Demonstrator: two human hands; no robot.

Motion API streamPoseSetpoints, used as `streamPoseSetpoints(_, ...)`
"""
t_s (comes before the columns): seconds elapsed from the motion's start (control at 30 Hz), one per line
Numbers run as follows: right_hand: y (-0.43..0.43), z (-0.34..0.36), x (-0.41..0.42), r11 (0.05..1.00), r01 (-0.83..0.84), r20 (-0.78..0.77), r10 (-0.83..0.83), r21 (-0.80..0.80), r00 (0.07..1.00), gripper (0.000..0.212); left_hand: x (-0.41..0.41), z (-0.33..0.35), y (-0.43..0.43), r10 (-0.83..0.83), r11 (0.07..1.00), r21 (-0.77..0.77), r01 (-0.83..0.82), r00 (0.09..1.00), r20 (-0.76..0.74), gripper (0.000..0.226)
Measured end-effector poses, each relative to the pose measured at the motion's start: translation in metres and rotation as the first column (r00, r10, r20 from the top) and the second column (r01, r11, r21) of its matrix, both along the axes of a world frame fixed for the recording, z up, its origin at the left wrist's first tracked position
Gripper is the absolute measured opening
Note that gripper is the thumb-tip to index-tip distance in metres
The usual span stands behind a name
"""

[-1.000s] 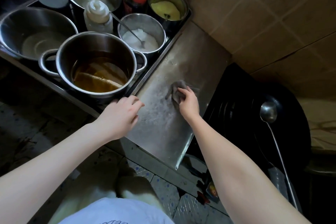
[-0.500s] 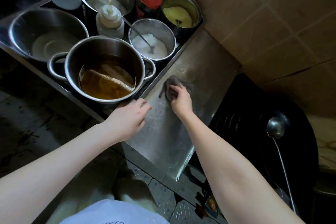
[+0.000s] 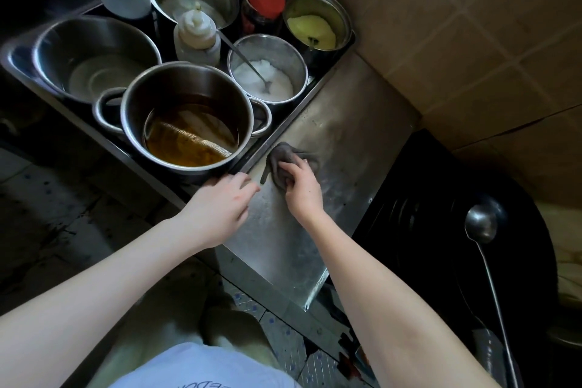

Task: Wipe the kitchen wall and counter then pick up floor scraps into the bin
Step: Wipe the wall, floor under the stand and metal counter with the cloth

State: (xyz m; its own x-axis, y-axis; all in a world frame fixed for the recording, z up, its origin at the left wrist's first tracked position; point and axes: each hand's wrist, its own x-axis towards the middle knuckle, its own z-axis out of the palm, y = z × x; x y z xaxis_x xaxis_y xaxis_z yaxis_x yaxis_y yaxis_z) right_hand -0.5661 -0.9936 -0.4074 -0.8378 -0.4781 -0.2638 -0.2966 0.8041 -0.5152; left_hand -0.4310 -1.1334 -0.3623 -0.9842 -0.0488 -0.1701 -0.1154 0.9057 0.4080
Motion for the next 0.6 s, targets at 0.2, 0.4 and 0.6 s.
streamPoseSetpoints(0.2, 0.011, 0.000, 0.034, 0.996, -0.083, 0.025, 0.084, -0.013, 0.996, 0.048, 0.024, 0.002, 0.004, 0.032, 0.999, -0.031, -0.032, 0.999, 0.007, 0.042)
streamPoseSetpoints(0.4, 0.025, -0.007, 0.072, 0.977, -0.211, 0.019, 0.211, 0.039, 0.977, 0.047, 0.055, 0.003, 0.006, 0.102, 0.995, 0.000, -0.102, 0.995, 0.007, 0.041)
streamPoseSetpoints(0.6, 0.034, -0.010, 0.111, 0.959, -0.284, -0.005, 0.284, 0.026, 0.959, 0.045, 0.076, 0.006, 0.006, 0.155, 0.988, -0.021, -0.155, 0.988, 0.019, 0.040)
